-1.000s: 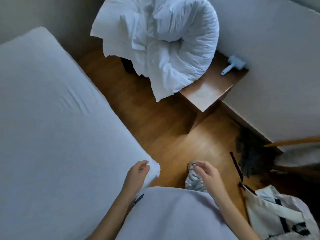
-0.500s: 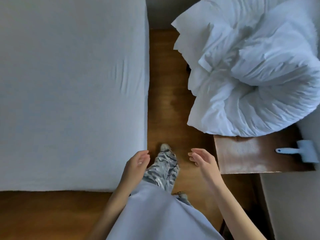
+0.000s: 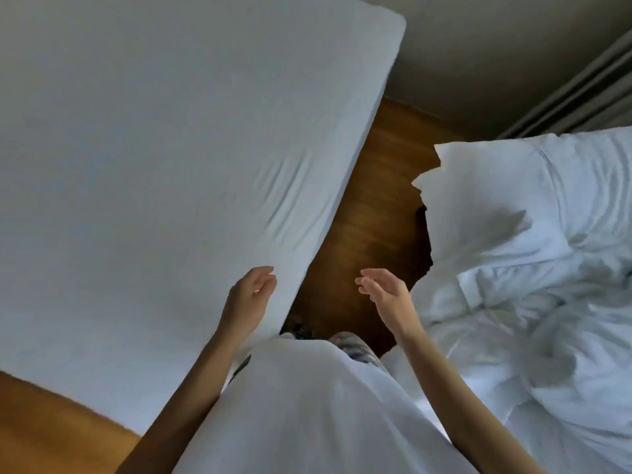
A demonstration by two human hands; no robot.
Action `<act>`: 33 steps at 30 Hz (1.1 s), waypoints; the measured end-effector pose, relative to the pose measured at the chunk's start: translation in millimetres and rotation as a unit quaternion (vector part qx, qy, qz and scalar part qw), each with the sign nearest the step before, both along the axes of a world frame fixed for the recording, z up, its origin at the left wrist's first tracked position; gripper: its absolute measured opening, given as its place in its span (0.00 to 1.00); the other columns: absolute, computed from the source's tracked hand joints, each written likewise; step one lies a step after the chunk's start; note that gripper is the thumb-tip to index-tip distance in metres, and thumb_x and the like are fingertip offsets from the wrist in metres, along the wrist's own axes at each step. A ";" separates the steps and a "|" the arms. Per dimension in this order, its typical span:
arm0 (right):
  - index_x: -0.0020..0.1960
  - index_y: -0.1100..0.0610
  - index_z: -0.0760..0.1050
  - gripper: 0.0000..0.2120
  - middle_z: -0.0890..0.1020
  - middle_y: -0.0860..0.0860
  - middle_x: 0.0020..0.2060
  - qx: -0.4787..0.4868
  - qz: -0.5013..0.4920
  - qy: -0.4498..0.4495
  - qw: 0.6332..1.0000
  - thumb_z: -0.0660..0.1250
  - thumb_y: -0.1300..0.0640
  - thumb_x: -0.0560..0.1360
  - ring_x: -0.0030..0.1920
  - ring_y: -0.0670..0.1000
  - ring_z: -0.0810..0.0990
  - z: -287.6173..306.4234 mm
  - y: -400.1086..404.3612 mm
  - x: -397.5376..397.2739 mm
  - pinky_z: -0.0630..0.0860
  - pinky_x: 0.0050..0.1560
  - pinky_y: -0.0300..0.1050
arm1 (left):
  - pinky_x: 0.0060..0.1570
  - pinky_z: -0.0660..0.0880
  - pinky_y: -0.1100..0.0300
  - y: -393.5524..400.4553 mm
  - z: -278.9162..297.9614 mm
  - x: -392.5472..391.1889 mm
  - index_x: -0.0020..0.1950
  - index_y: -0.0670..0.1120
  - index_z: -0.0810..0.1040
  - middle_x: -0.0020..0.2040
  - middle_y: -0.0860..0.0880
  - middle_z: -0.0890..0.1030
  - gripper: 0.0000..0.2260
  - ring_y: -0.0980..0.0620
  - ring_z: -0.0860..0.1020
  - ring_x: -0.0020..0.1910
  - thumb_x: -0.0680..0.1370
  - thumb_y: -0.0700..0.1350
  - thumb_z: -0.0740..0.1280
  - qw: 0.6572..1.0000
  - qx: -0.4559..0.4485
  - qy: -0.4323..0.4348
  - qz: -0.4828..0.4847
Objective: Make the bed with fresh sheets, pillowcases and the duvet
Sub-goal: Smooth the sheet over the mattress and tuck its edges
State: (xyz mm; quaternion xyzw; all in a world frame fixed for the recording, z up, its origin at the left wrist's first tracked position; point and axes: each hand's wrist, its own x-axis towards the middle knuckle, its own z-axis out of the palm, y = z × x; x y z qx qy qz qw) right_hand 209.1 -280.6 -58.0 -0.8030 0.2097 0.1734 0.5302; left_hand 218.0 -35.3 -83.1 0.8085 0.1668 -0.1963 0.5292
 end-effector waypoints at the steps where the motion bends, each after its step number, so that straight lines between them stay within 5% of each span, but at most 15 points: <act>1: 0.59 0.53 0.74 0.10 0.81 0.47 0.52 0.000 0.017 -0.003 1.000 0.61 0.54 0.80 0.51 0.42 0.80 2.3 -1.3 26.0 0.74 0.47 0.31 | 0.54 0.68 0.67 -0.5 2.2 15.6 0.64 0.47 0.76 0.60 0.50 0.79 0.12 0.54 0.76 0.60 0.81 0.46 0.63 1.000 -0.006 -0.004 0.021; 5: 0.61 0.55 0.75 0.12 0.81 0.48 0.53 -0.021 0.115 0.015 0.993 0.61 0.54 0.80 0.53 0.43 0.79 -13.9 -2.2 115.5 0.74 0.48 0.29 | 0.53 0.69 0.68 -8.4 -11.5 62.0 0.63 0.50 0.75 0.61 0.53 0.78 0.11 0.55 0.76 0.60 0.81 0.48 0.62 0.996 -0.009 0.016 0.084; 9: 0.63 0.55 0.74 0.13 0.80 0.48 0.55 -0.067 0.280 0.078 0.954 0.61 0.54 0.80 0.55 0.47 0.79 -57.8 3.7 197.1 0.76 0.57 0.42 | 0.58 0.71 0.60 -26.6 -54.6 95.6 0.64 0.53 0.74 0.62 0.53 0.77 0.12 0.55 0.75 0.60 0.82 0.50 0.60 0.984 0.011 0.083 0.159; 16: 0.66 0.52 0.72 0.15 0.79 0.48 0.58 -0.195 0.597 0.065 0.775 0.57 0.51 0.81 0.56 0.48 0.78 -138.9 -0.7 355.1 0.75 0.58 0.44 | 0.55 0.70 0.61 -94.1 -132.7 168.5 0.65 0.47 0.75 0.62 0.48 0.79 0.13 0.50 0.77 0.57 0.81 0.47 0.61 0.916 0.082 0.195 0.340; 20: 0.69 0.51 0.69 0.17 0.75 0.46 0.65 -0.229 0.698 -0.023 0.678 0.55 0.51 0.82 0.64 0.46 0.73 -204.8 14.5 435.7 0.70 0.63 0.42 | 0.64 0.69 0.57 -126.8 -196.6 214.4 0.68 0.48 0.72 0.66 0.50 0.74 0.15 0.51 0.72 0.64 0.81 0.46 0.60 0.934 0.107 0.196 0.278; 24: 0.69 0.54 0.69 0.17 0.76 0.49 0.64 -0.229 0.744 -0.124 0.615 0.56 0.55 0.81 0.64 0.50 0.74 -282.0 47.7 482.9 0.75 0.59 0.47 | 0.65 0.72 0.47 -121.6 -265.1 256.7 0.65 0.42 0.75 0.65 0.45 0.76 0.15 0.45 0.72 0.66 0.78 0.41 0.66 0.934 0.198 0.120 0.272; 27: 0.62 0.60 0.76 0.14 0.80 0.55 0.56 -0.202 0.736 -0.216 0.609 0.64 0.62 0.77 0.57 0.55 0.79 -348.8 69.0 503.2 0.81 0.48 0.53 | 0.63 0.73 0.47 -99.8 -330.1 285.9 0.62 0.41 0.77 0.64 0.43 0.77 0.15 0.42 0.73 0.65 0.76 0.40 0.68 0.929 0.266 0.047 0.251; 33: 0.60 0.62 0.76 0.13 0.79 0.56 0.58 -0.183 0.685 -0.311 0.633 0.61 0.62 0.77 0.58 0.57 0.77 -421.2 74.3 510.4 0.78 0.50 0.49 | 0.68 0.67 0.51 -62.9 -393.2 297.0 0.64 0.39 0.75 0.66 0.41 0.75 0.15 0.42 0.69 0.68 0.79 0.42 0.60 0.895 0.365 -0.062 0.251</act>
